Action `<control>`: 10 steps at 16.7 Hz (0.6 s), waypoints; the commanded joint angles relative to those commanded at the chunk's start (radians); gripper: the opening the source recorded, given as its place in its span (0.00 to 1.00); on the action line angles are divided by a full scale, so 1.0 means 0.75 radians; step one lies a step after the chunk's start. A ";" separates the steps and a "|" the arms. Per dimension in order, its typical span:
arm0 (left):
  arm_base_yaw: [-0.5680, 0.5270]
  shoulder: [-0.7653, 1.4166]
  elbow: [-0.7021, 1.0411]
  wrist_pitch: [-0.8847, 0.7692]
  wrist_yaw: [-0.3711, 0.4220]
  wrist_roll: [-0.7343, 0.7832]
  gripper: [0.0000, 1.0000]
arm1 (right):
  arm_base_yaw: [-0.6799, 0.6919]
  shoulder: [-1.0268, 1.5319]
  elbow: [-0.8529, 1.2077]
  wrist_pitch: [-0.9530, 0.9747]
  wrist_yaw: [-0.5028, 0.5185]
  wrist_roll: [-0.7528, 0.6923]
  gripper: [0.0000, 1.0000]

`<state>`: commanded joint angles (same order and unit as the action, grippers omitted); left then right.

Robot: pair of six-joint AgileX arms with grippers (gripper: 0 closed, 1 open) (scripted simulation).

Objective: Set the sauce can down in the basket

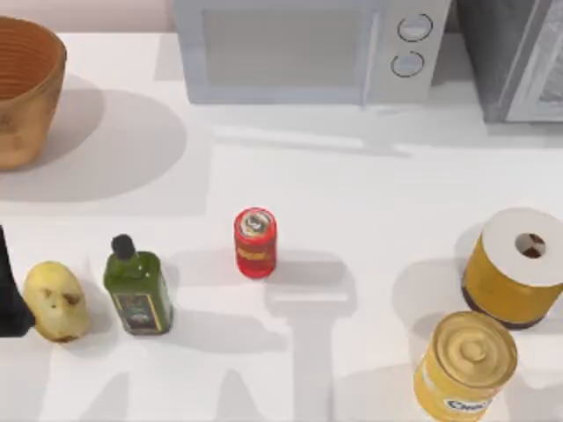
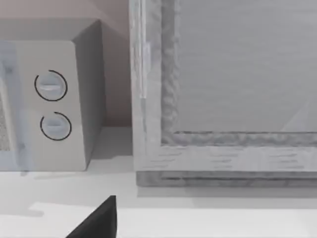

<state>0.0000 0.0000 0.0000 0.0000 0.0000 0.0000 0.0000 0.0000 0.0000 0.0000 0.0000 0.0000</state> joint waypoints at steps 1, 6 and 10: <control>0.000 0.000 0.000 0.000 0.000 0.000 1.00 | 0.000 0.000 0.000 0.000 0.000 0.000 1.00; -0.034 0.094 0.095 -0.030 0.074 0.068 1.00 | 0.000 0.000 0.000 0.000 0.000 0.000 1.00; -0.100 0.327 0.323 -0.101 0.226 0.217 1.00 | 0.000 0.000 0.000 0.000 0.000 0.000 1.00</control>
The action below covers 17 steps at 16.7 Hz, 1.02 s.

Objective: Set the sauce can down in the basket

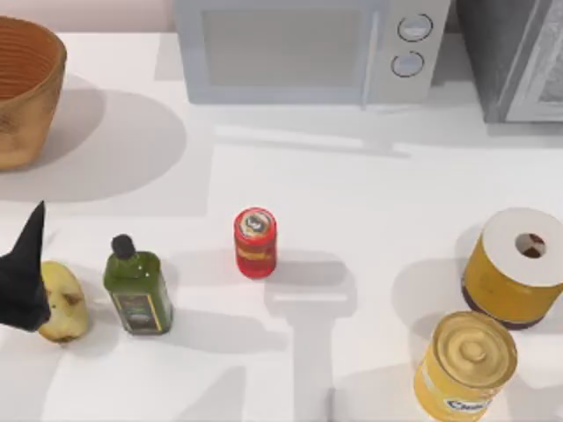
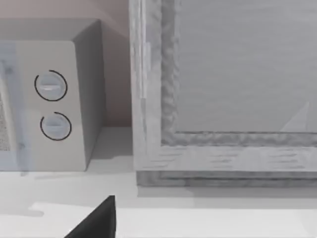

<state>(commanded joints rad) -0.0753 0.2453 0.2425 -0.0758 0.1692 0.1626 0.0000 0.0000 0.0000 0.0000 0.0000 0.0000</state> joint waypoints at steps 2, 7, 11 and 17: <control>-0.036 0.155 0.150 -0.044 0.091 0.086 1.00 | 0.000 0.000 0.000 0.000 0.000 0.000 1.00; -0.117 0.639 0.546 -0.162 0.328 0.296 1.00 | 0.000 0.000 0.000 0.000 0.000 0.000 1.00; -0.170 1.095 0.829 -0.249 0.497 0.492 1.00 | 0.000 0.000 0.000 0.000 0.000 0.000 1.00; -0.251 1.775 1.078 -0.369 0.664 0.887 1.00 | 0.000 0.000 0.000 0.000 0.000 0.000 1.00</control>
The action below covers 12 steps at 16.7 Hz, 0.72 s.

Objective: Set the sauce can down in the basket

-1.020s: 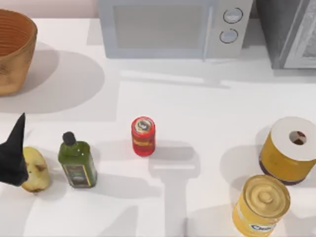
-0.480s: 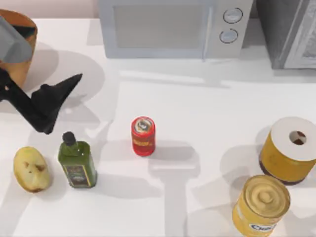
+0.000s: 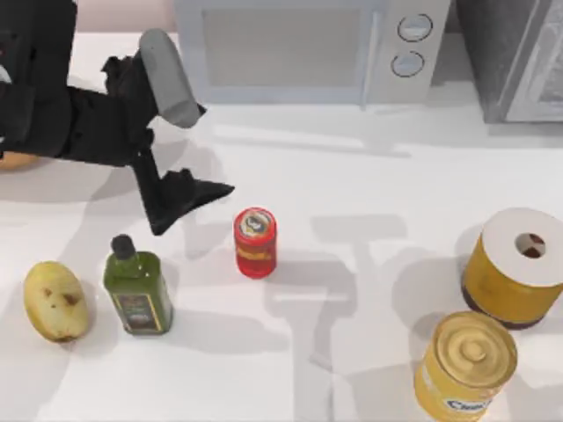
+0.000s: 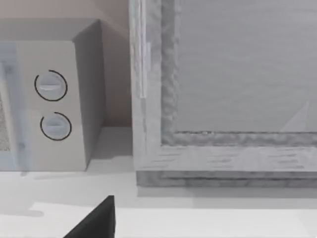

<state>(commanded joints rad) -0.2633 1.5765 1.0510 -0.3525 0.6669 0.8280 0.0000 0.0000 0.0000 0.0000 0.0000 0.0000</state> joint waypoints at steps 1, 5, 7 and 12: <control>-0.012 0.092 0.017 -0.022 0.013 0.067 1.00 | 0.000 0.000 0.000 0.000 0.000 0.000 1.00; -0.030 0.317 0.032 -0.102 0.030 0.264 1.00 | 0.000 0.000 0.000 0.000 0.000 0.000 1.00; -0.027 0.347 0.029 -0.117 0.030 0.293 1.00 | 0.000 0.000 0.000 0.000 0.000 0.000 1.00; -0.026 0.346 0.029 -0.114 0.028 0.288 1.00 | 0.000 0.000 0.000 0.000 0.000 0.000 1.00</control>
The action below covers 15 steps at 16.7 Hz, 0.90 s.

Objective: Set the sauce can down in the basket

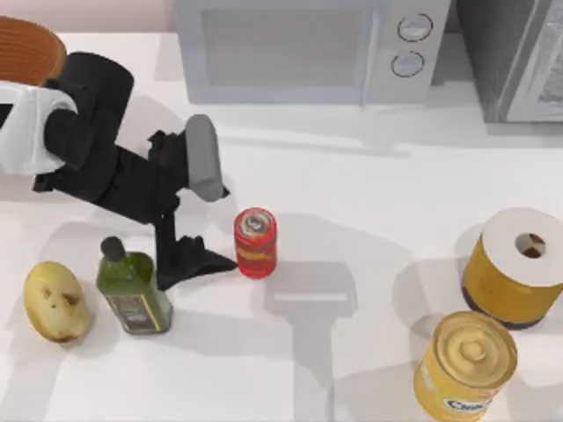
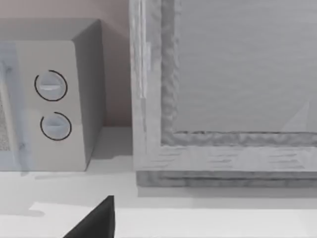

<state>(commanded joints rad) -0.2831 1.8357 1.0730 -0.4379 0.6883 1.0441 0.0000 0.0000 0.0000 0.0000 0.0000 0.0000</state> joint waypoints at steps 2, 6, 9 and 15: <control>-0.031 0.018 0.015 0.026 -0.007 -0.033 1.00 | 0.000 0.000 0.000 0.000 0.000 0.000 1.00; -0.108 0.122 0.029 0.165 -0.037 -0.119 1.00 | 0.000 0.000 0.000 0.000 0.000 0.000 1.00; -0.149 0.202 0.013 0.289 -0.054 -0.163 1.00 | 0.000 0.000 0.000 0.000 0.000 0.000 1.00; -0.166 0.233 -0.007 0.351 -0.062 -0.182 1.00 | 0.000 0.000 0.000 0.000 0.000 0.000 1.00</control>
<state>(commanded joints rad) -0.4078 2.0105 1.0674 -0.1750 0.6421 0.9075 0.0000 0.0000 0.0000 0.0000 0.0000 0.0000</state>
